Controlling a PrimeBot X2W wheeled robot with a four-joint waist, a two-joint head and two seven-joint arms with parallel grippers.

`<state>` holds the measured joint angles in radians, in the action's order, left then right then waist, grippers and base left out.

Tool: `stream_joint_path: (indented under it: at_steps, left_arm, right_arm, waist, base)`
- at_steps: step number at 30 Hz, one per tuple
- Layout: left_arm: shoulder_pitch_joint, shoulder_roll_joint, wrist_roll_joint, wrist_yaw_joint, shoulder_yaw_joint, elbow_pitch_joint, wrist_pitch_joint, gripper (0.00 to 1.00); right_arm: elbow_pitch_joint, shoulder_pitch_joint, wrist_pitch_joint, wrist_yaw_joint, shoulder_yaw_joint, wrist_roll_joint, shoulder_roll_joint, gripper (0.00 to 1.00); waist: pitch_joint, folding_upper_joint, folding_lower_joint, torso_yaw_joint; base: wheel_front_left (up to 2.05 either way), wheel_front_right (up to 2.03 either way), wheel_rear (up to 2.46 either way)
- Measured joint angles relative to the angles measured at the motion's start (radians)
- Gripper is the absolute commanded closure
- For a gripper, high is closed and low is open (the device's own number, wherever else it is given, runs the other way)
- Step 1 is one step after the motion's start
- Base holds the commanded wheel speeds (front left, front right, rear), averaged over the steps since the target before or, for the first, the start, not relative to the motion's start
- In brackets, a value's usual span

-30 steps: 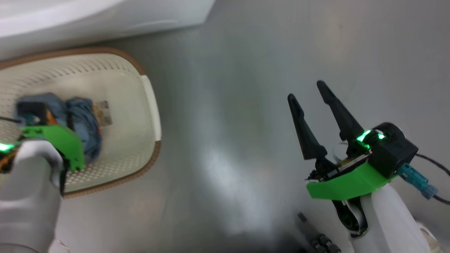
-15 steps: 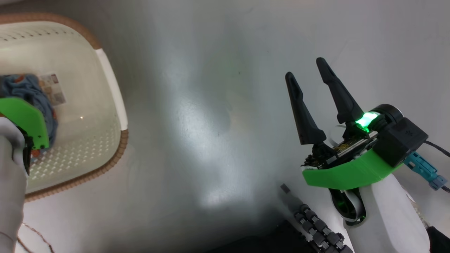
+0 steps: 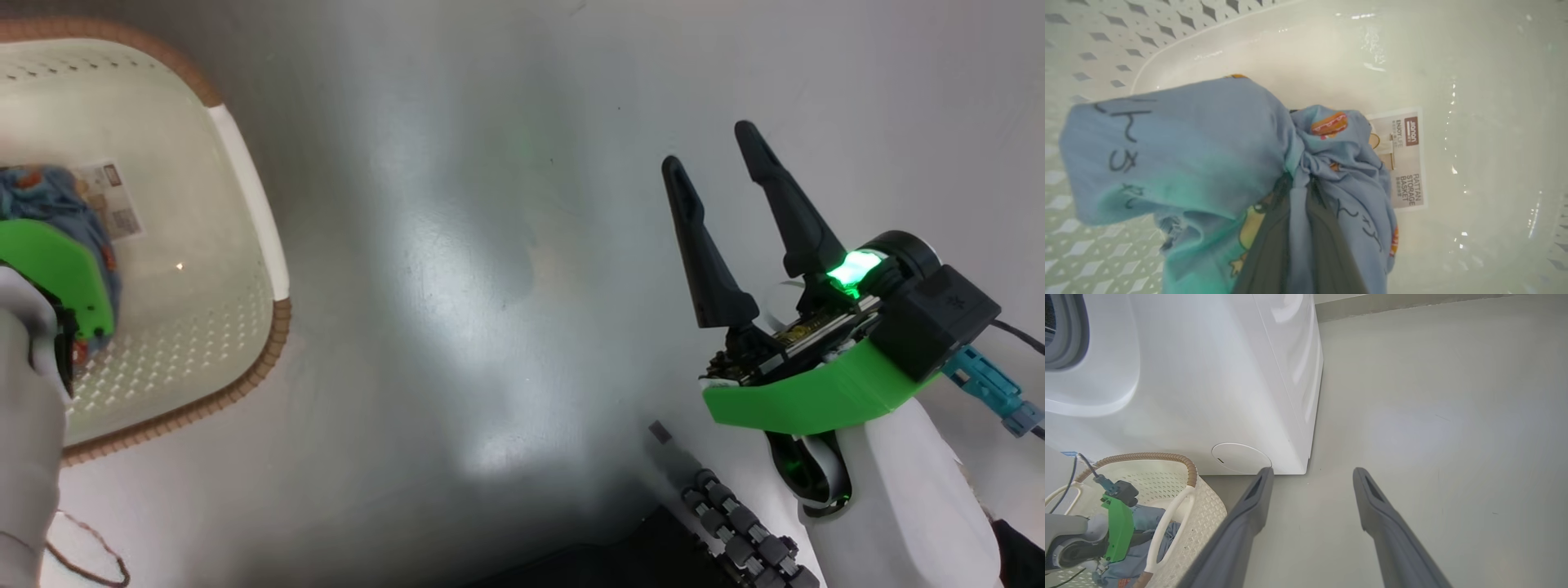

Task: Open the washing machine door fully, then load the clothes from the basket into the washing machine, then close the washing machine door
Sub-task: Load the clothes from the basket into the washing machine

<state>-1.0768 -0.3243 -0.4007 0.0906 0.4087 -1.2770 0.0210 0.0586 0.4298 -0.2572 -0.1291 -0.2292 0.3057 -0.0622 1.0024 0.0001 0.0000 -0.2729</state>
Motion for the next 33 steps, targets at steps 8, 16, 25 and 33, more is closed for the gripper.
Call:
stream_joint_path:
  at_steps: [8,16,25,33]
  left_arm:
    - [0.004,0.027,-0.034,0.015,-0.026,0.006,-0.128,1.0]
    - [0.057,0.067,-0.07,0.029,-0.05,0.033,-0.253,1.0]
    - [0.193,0.099,-0.083,0.05,-0.103,0.253,-0.271,1.0]
    - [0.405,0.123,-0.027,0.083,-0.162,0.515,-0.27,1.0]
  right_arm:
    - [-0.001,0.0,0.0,0.0,0.018,-0.005,-0.003,0.0]
    - [-0.007,-0.016,0.0,0.0,0.039,-0.016,-0.032,0.0]
    - [-0.018,-0.077,0.0,0.0,0.062,-0.03,-0.063,0.0]
    - [-0.042,-0.143,0.0,0.0,0.085,-0.051,-0.078,0.0]
  waist:
    - [-0.031,0.0,0.0,0.029]
    - [-0.095,0.0,0.0,0.066]
    - [-0.196,0.0,0.0,0.115]
    - [-0.307,0.0,0.0,0.155]
  base:
    - [0.0,0.0,0.0]
    - [0.0,0.0,0.0]
    - [0.0,0.0,0.0]
    - [0.0,0.0,0.0]
